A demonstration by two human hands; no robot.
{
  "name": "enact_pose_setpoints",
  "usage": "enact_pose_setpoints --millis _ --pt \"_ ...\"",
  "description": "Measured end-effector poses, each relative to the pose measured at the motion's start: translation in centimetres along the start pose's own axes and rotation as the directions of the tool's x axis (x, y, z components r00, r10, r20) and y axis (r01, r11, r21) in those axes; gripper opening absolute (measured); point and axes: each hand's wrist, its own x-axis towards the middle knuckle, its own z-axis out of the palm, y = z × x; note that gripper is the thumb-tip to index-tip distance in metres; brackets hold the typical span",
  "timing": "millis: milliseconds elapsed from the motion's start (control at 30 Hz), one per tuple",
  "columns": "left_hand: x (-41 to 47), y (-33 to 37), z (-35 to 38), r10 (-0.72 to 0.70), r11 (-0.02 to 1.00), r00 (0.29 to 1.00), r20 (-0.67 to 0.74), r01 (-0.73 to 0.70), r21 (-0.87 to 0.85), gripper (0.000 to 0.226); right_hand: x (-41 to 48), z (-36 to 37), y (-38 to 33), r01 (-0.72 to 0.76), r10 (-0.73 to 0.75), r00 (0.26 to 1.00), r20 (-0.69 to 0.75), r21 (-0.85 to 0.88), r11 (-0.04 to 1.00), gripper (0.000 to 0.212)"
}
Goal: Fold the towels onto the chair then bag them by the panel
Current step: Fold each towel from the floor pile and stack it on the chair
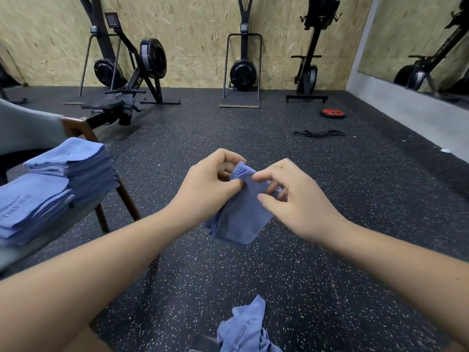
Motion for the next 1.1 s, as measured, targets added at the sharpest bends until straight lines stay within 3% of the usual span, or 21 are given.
enact_pose_setpoints --millis 33,100,200,267,333,400,467,633,733,900,1100 --pt "0.1 0.0 -0.3 -0.001 1.000 1.000 0.022 0.001 -0.015 0.034 0.2 -0.3 0.4 -0.004 0.002 0.999 -0.033 -0.045 0.999 0.038" --pt "0.2 0.1 -0.9 -0.003 0.998 0.998 0.070 0.007 -0.063 0.036 0.6 -0.7 1.3 -0.068 0.063 0.997 -0.045 -0.098 0.993 0.060" --pt "0.4 0.0 -1.8 -0.010 0.991 0.992 0.124 0.026 -0.134 0.038 1.1 -1.4 2.8 -0.235 0.242 0.960 0.140 -0.067 0.970 0.094" --pt "0.5 -0.2 -2.4 -0.020 0.980 0.988 0.152 0.049 -0.192 0.038 1.0 -1.9 3.6 -0.328 0.308 0.902 0.304 0.015 0.945 0.085" --pt "0.6 -0.5 -2.9 -0.030 0.969 0.985 0.172 0.071 -0.238 0.037 0.8 -2.2 4.3 -0.377 0.319 0.864 0.390 0.081 0.923 0.053" --pt "0.7 -0.8 -3.4 -0.035 0.967 0.984 0.174 0.078 -0.244 0.037 0.8 -2.3 4.8 -0.379 0.320 0.871 0.374 0.097 0.920 0.026" --pt "1.0 -1.4 -3.9 -0.040 0.972 0.986 0.162 0.076 -0.222 0.037 1.0 -2.5 5.0 -0.378 0.319 0.898 0.303 0.161 0.912 0.014" --pt "1.6 -3.3 -4.7 -0.079 0.993 0.988 0.129 0.090 -0.082 0.041 1.6 -2.9 4.5 -0.354 0.317 0.935 0.157 0.386 0.852 0.015" --pt "1.7 -4.0 -4.4 -0.109 0.992 0.982 0.156 0.097 0.084 0.043 1.8 -2.4 3.9 -0.298 0.275 0.954 0.117 0.284 0.911 0.023" --pt "0.7 -3.1 -2.9 -0.102 0.976 0.929 0.356 0.023 0.218 0.040 1.6 -1.1 1.8 -0.196 0.180 0.976 0.121 0.140 0.971 0.018" --pt "-0.2 -1.1 -2.0 0.009 0.992 0.931 0.366 -0.053 0.112 0.031 1.5 0.5 -0.5 -0.135 0.114 0.972 0.207 0.089 0.987 0.031"
